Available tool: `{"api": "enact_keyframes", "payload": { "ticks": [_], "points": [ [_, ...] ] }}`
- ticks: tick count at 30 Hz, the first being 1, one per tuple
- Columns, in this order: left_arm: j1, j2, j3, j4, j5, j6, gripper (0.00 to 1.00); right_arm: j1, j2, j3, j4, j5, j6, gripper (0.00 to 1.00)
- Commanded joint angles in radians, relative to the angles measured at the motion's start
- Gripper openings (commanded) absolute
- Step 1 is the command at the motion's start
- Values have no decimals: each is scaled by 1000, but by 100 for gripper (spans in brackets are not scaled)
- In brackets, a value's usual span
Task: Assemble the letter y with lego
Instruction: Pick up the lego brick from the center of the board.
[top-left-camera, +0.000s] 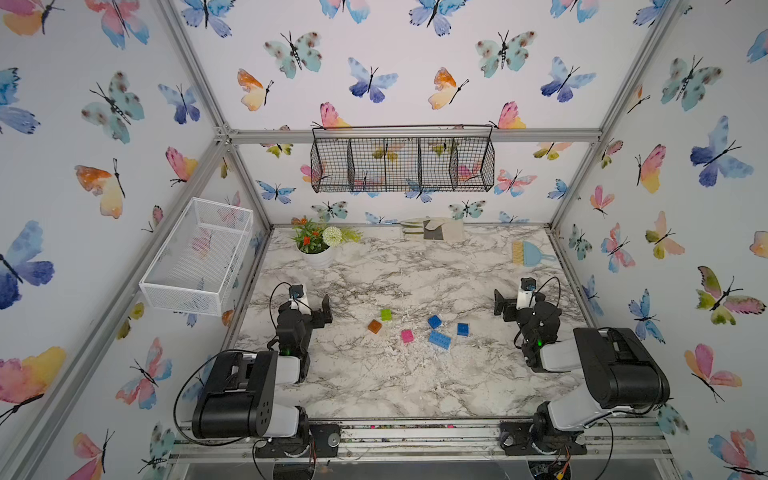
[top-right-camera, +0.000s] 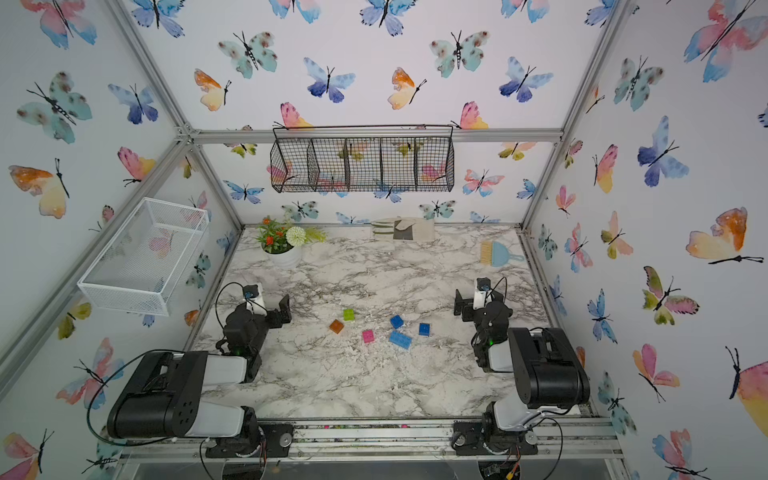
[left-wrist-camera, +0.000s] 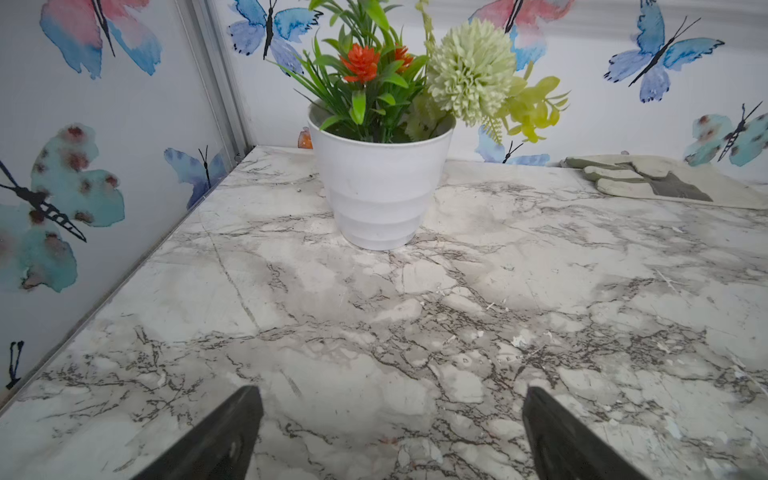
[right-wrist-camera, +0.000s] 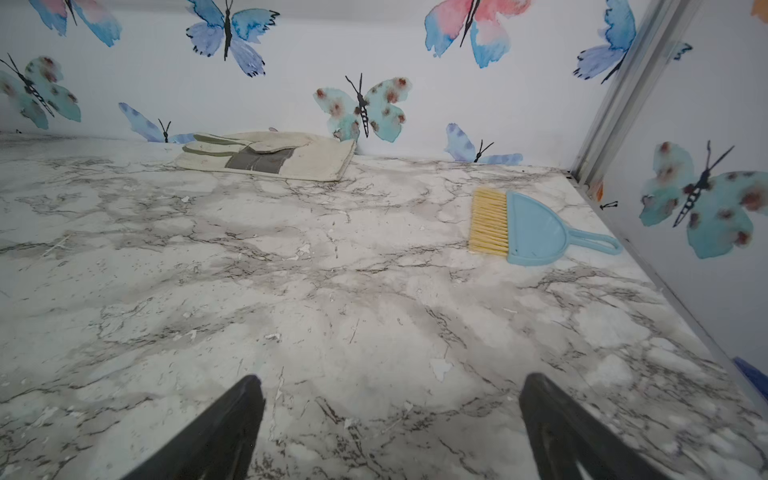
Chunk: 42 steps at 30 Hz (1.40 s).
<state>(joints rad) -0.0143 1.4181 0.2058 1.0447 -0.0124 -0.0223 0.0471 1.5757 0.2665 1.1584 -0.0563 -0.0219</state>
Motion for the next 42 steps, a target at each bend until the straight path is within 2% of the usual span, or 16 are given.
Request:
{"api": "enact_keyframes", "payload": {
  "ticks": [1,20,22,25,27,28,29,31,33,36,38,42],
  "points": [
    [4,-12,13,7,14,12,98,-1,7,10,5,20,14,99],
    [5,-13,12,6,17,11,98,-1,5,15,-7,25,15,99],
    [5,-12,14,5,15,11,98,-1,-7,8,27,61,30,94],
    [5,-16,9,13,12,13,98,-1,-127,97,-253,131,54,90],
    [5,-43,16,7,-50,-9,98,-1,-156,165,-365,147,65,86],
    [5,-75,39,-55,-95,-28,99,1,-166,199,-418,158,105,86],
    [8,-107,90,-189,-136,-49,98,0,-172,240,-481,161,157,85],
    [6,-132,202,-402,-156,-70,98,4,-168,325,-622,133,242,82],
    [6,-137,280,-518,-145,-115,98,29,-150,371,-675,93,268,78],
    [-8,-135,393,-710,-144,-214,98,137,-135,426,-755,116,249,77],
    [-40,-123,476,-847,-183,-254,98,242,-104,488,-842,174,223,78],
    [-148,-50,674,-1110,-300,-232,99,399,-4,632,-1035,207,195,75]
  ]
}}
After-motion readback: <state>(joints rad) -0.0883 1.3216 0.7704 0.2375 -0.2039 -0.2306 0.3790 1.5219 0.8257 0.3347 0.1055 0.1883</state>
